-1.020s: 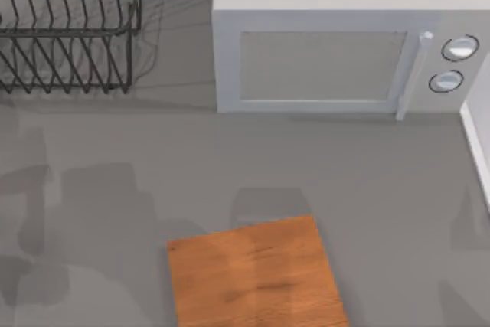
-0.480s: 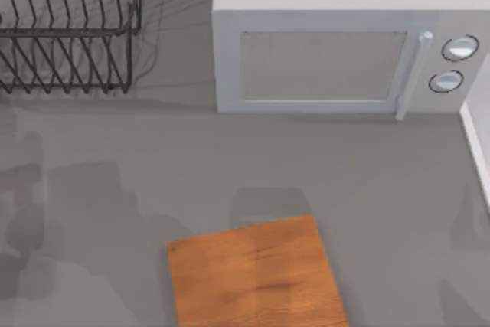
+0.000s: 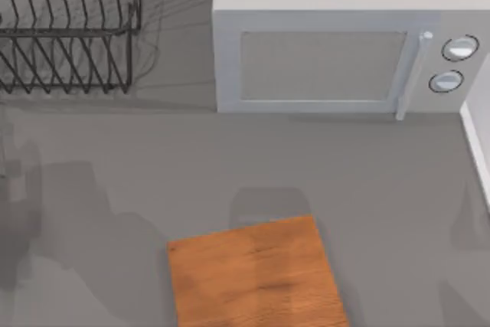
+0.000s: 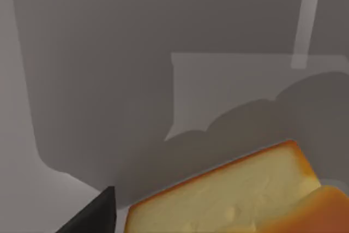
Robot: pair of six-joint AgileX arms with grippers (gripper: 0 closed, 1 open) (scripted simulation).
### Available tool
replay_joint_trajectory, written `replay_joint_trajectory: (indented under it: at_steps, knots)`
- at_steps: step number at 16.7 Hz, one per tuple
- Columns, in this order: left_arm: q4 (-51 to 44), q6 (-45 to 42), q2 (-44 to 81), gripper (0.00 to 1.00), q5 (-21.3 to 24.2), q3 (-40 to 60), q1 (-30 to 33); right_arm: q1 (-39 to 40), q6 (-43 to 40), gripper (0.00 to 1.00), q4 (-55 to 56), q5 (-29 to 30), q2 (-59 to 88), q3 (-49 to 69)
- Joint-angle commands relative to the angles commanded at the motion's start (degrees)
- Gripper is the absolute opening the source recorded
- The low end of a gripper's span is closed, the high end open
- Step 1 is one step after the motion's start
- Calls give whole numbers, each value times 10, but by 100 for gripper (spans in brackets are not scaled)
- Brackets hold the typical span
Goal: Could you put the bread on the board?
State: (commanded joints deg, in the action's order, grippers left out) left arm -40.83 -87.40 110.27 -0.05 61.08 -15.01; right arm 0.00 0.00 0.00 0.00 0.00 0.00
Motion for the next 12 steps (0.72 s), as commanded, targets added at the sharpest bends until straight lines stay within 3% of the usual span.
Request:
replay_joint_trajectory:
  at_steps: [1, 12]
  knots:
    - [0, 0, 0, 100, 0, 0, 0, 0, 0, 100, 0, 0, 0, 0]
    - [0, 0, 0, 17, 0, 0, 0, 0, 0, 100, 0, 0, 0, 0]
